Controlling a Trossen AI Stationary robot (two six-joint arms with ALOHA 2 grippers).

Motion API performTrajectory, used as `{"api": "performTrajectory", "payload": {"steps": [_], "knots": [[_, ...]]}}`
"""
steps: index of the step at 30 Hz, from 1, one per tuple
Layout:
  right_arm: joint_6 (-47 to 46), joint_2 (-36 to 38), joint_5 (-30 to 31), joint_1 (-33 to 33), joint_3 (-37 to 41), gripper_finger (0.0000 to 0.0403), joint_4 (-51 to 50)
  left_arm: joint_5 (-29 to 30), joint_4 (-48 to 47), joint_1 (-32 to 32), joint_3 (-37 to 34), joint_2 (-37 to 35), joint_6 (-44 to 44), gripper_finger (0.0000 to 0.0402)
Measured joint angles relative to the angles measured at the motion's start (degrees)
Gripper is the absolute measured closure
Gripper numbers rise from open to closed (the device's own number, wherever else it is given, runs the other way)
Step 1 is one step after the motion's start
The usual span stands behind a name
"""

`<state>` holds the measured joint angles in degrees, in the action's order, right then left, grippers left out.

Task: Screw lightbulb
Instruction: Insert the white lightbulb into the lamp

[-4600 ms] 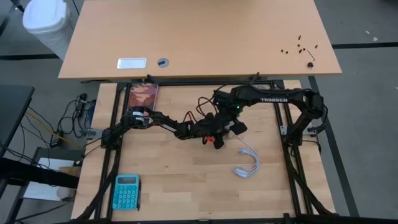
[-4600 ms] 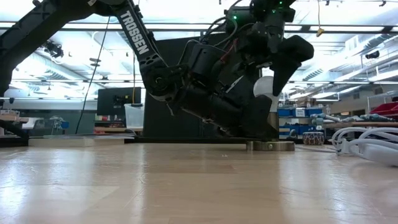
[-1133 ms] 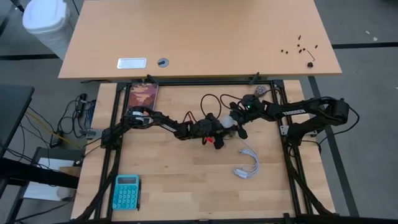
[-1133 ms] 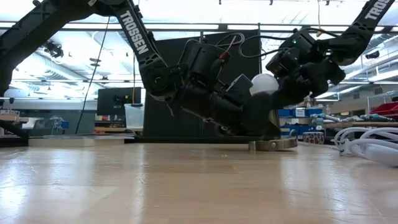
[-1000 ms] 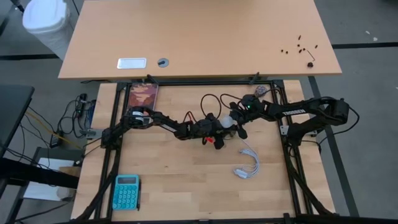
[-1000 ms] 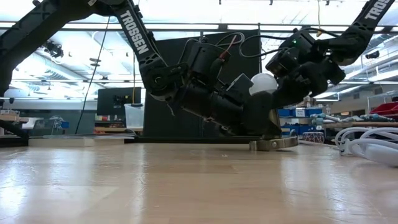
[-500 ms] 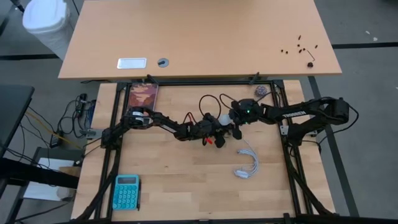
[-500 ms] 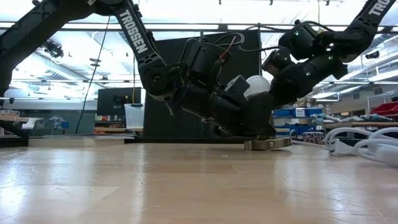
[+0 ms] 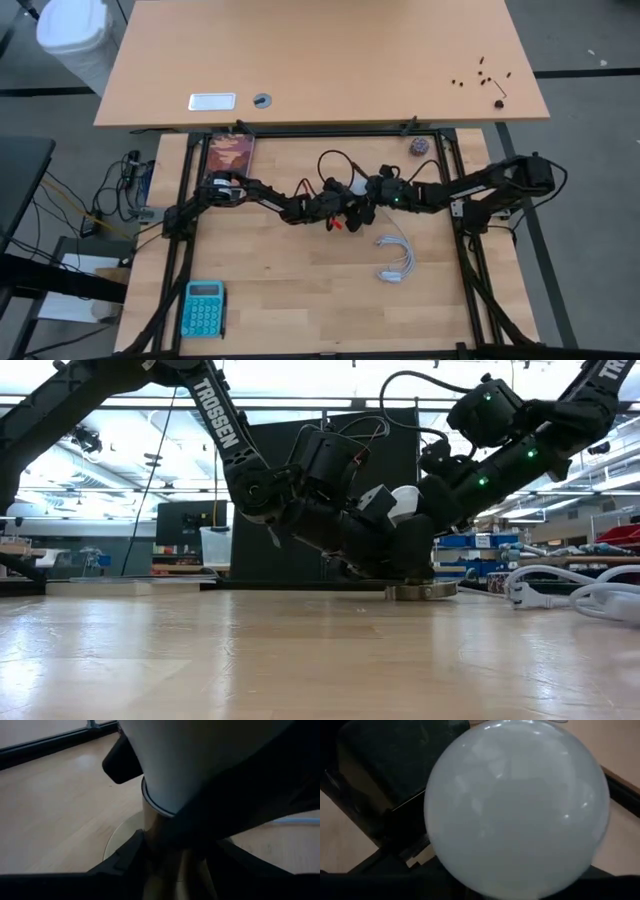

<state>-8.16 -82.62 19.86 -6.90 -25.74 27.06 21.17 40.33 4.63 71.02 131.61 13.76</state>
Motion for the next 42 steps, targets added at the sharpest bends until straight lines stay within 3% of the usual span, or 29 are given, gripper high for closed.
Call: {"api": "performTrajectory", "payload": {"steps": [4, 10, 15, 20, 27, 34, 42], "knots": [[-0.1, 0.8, -0.9, 0.3, -0.1, 0.0206, -1.7, -0.4, 0.0, 0.0, 0.0, 0.0, -0.2, 0.0223], [1.1, 7.2, -10.3, -1.2, 0.0, 0.0147, -7.8, -1.4, 0.2, -0.2, 0.0, 0.0, -0.7, 0.0223], [7.7, 10.3, -15.7, -4.0, 0.0, 0.0083, -13.4, -2.4, 0.0, -0.1, 0.0, 0.0, -1.4, 0.0223], [14.4, 9.4, -22.2, -7.3, 0.0, 0.0049, -10.5, -3.5, 0.0, -0.1, 0.0, 0.0, -1.6, 0.0223], [17.5, 3.1, -33.6, -11.2, 3.8, 0.0073, 6.6, -7.3, 0.1, 0.0, 0.0, 0.0, -3.8, 0.0223], [16.7, 0.6, -33.4, -11.5, 6.9, 0.0115, 15.7, -7.5, 0.1, -0.2, 0.0, 0.0, -3.9, 0.0223], [15.7, 0.4, -33.4, -12.4, 8.1, 0.0172, 17.4, -7.6, 0.1, -0.2, 0.0, 0.0, -3.9, 0.0223]]}}
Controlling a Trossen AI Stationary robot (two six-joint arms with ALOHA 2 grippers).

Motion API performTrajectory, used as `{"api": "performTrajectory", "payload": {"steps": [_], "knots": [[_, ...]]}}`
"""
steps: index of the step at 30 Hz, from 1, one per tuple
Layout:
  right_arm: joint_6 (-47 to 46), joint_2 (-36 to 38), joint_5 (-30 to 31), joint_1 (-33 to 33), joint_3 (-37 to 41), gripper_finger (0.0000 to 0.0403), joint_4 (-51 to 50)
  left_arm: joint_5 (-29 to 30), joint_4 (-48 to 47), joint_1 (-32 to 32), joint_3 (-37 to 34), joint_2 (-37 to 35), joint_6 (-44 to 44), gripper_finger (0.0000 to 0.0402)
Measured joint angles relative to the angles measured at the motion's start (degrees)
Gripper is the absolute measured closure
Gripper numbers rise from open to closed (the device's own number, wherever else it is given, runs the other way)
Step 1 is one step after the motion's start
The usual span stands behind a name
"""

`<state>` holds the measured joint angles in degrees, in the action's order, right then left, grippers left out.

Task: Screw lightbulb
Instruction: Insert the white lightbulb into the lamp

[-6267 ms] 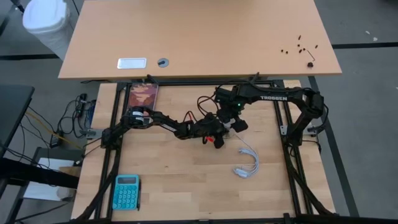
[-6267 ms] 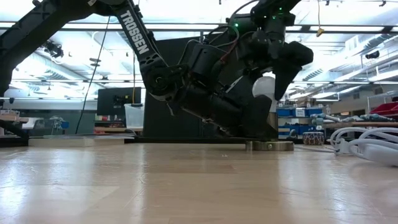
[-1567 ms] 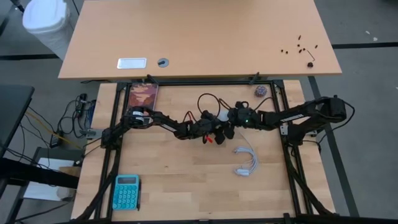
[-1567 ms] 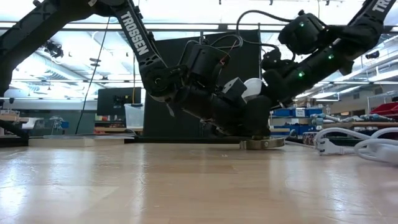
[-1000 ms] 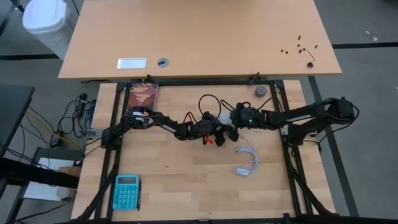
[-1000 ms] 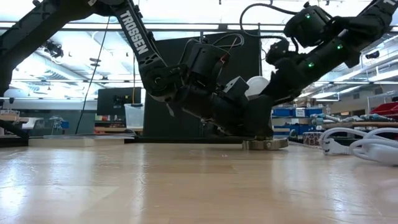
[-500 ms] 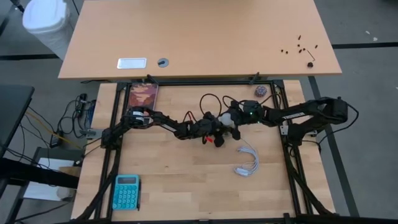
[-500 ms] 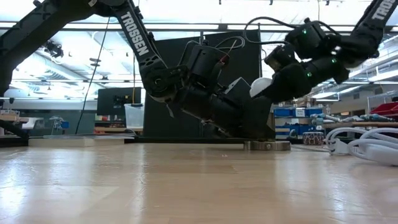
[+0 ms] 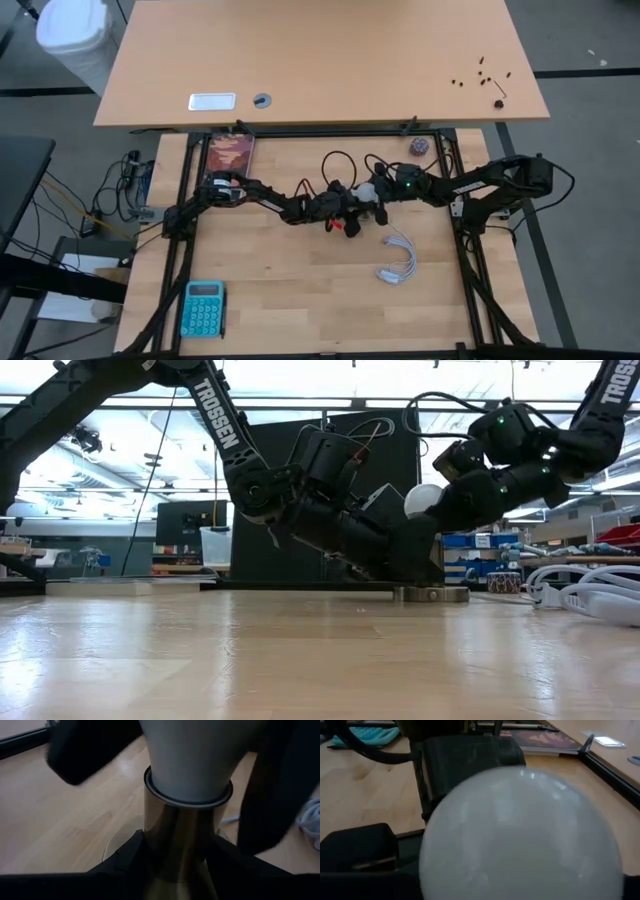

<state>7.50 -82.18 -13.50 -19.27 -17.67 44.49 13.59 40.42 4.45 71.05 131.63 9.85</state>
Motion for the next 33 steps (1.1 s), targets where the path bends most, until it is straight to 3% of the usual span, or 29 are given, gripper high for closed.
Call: {"api": "performTrajectory", "payload": {"steps": [10, 15, 24, 33], "knots": [[-3.7, -0.1, 1.0, 0.1, 0.1, 0.0209, -0.5, 0.2, 0.2, 0.0, 0.0, -0.1, 0.7, 0.0223], [-6.1, -0.1, 5.7, 2.6, 0.1, 0.0231, -0.5, 0.9, 0.4, -0.1, 0.0, -0.1, 1.1, 0.0223], [-12.8, -0.6, 27.8, 11.1, 0.1, 0.023, 0.0, 2.0, 0.4, -0.1, 0.0, -0.1, 0.9, 0.0223], [-25.0, -6.9, 49.4, 19.0, -1.8, 0.023, 2.3, 1.8, 0.3, 0.0, -0.1, 0.0, 0.5, 0.0223]]}}
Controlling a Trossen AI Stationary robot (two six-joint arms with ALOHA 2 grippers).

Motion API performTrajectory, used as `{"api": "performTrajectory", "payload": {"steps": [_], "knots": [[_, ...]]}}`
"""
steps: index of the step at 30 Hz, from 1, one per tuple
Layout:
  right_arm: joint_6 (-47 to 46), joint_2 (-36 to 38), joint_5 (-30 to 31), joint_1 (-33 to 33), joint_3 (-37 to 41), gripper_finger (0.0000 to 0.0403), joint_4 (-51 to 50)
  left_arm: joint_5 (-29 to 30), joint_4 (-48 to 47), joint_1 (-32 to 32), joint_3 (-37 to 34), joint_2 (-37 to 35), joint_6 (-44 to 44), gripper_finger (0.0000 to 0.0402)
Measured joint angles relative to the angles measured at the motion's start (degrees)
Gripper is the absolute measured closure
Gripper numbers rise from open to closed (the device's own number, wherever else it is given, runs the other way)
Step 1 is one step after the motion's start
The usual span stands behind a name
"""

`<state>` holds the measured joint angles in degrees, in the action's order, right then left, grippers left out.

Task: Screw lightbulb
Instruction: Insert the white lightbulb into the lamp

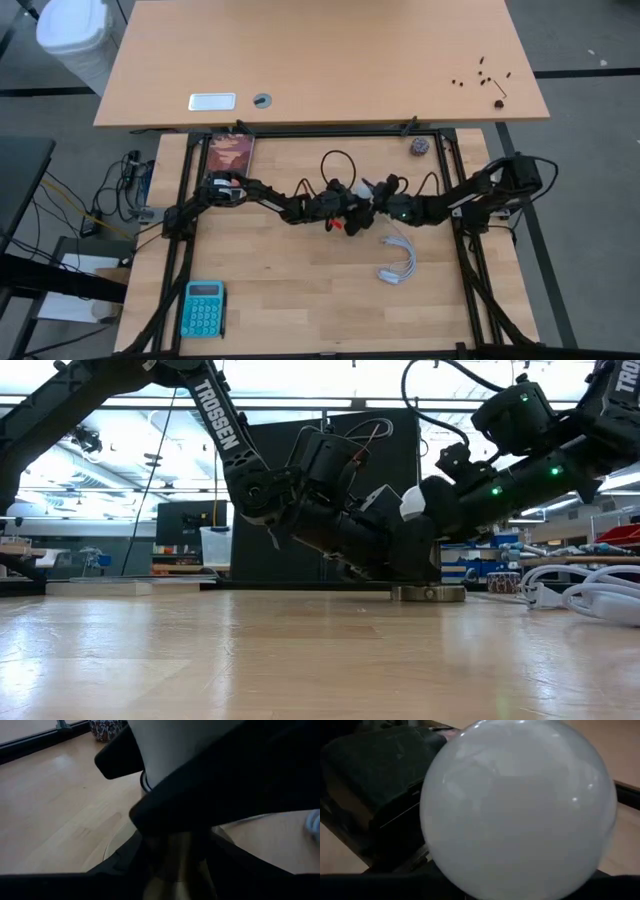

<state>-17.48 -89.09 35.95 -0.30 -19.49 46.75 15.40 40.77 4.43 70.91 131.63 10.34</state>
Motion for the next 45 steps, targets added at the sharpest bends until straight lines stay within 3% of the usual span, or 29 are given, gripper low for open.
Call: {"api": "performTrajectory", "payload": {"steps": [5, 14, 20, 26, 29, 38, 45], "knots": [[1.4, -1.5, 0.7, 1.0, -1.3, 0.0218, -0.1, 0.3, -0.4, 0.0, -0.3, 0.0, -1.1, 0.0223], [9.0, 7.2, -11.0, -1.4, 3.3, 0.0141, -1.1, 0.3, -0.4, -0.2, 0.2, 0.0, 0.6, 0.0223], [13.9, 12.8, -27.0, -7.2, 8.3, 0.0102, 2.1, -1.9, -0.5, 0.0, 0.2, 0.0, -0.1, 0.0223], [17.5, 11.5, -45.5, -13.5, 10.7, 0.011, 5.4, -7.6, 0.1, 0.0, 0.1, 0.0, -3.9, 0.0223], [19.0, 10.0, -51.9, -14.5, 10.7, 0.0111, 6.6, -10.9, 0.3, 0.0, 0.1, 0.0, -5.4, 0.0223], [21.2, 8.9, -62.9, -13.7, 8.4, 0.0111, 10.1, -23.5, 4.1, -0.1, 0.0, 0.2, -8.7, 0.0223], [23.4, 8.9, -62.9, -10.9, 8.4, 0.0111, 10.4, -28.8, 5.4, -0.1, 0.0, 0.3, -10.3, 0.0223]]}}
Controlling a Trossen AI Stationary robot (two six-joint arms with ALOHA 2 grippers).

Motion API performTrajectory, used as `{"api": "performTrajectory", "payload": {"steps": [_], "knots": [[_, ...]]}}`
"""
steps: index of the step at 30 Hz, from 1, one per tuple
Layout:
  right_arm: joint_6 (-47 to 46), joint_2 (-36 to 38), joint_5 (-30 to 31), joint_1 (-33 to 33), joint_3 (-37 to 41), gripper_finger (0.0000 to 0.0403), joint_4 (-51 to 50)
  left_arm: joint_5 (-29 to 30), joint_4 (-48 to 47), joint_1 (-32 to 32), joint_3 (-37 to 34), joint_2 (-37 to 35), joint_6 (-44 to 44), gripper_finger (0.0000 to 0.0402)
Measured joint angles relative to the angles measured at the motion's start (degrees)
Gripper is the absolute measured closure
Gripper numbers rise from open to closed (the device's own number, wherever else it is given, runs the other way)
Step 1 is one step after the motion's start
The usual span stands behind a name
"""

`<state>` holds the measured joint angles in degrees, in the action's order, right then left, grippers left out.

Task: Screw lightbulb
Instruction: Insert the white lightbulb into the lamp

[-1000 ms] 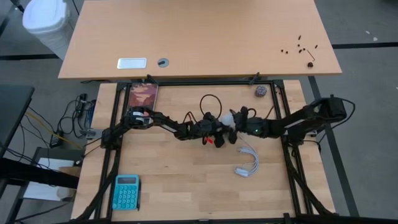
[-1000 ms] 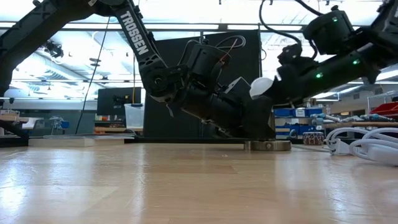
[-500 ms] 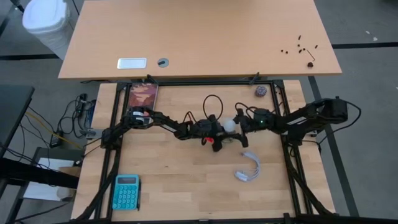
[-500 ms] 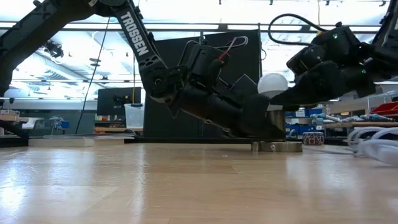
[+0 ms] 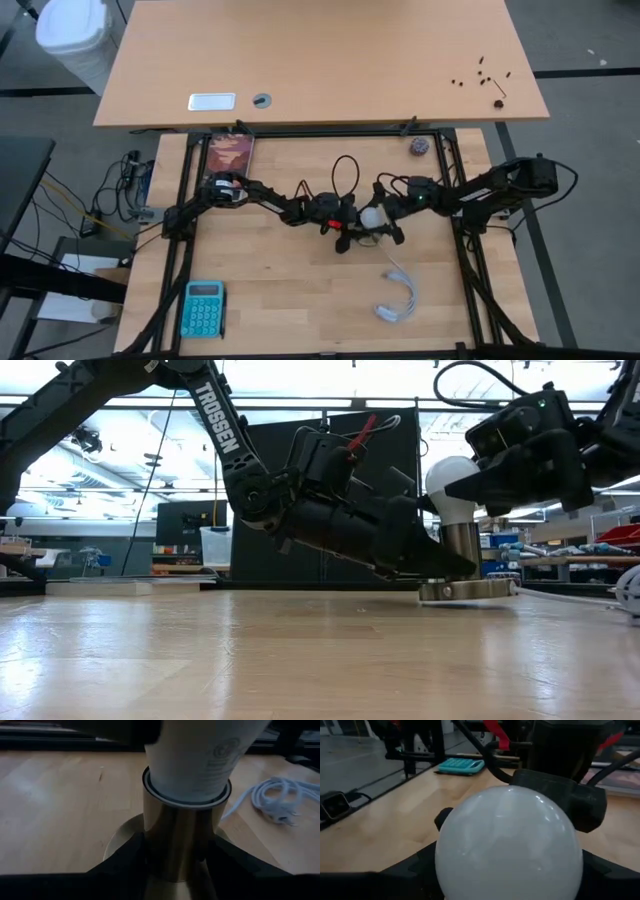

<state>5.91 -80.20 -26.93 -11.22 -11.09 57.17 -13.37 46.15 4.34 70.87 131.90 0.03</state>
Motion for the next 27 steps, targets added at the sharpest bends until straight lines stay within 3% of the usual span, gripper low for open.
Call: {"api": "performTrajectory", "payload": {"steps": [9, 17, 21, 27], "knots": [[4.0, -0.4, 4.6, 0.5, 0.0, 0.0118, -0.5, 0.2, 0.5, 0.3, 0.0, 0.0, -0.8, 0.0223], [3.8, -0.5, 4.6, 0.5, 0.2, 0.0198, -1.2, 0.3, -0.2, 0.2, 0.2, -0.4, -1.2, 0.0223], [2.3, -0.5, 4.8, 0.5, 0.2, 0.021, -1.6, 1.3, -0.2, 0.2, 0.2, -0.4, -1.2, 0.0223], [0.1, -0.5, 13.1, 1.1, 0.2, 0.0217, -2.5, 8.0, -0.7, 0.2, 0.2, -0.4, 0.5, 0.0223]]}}
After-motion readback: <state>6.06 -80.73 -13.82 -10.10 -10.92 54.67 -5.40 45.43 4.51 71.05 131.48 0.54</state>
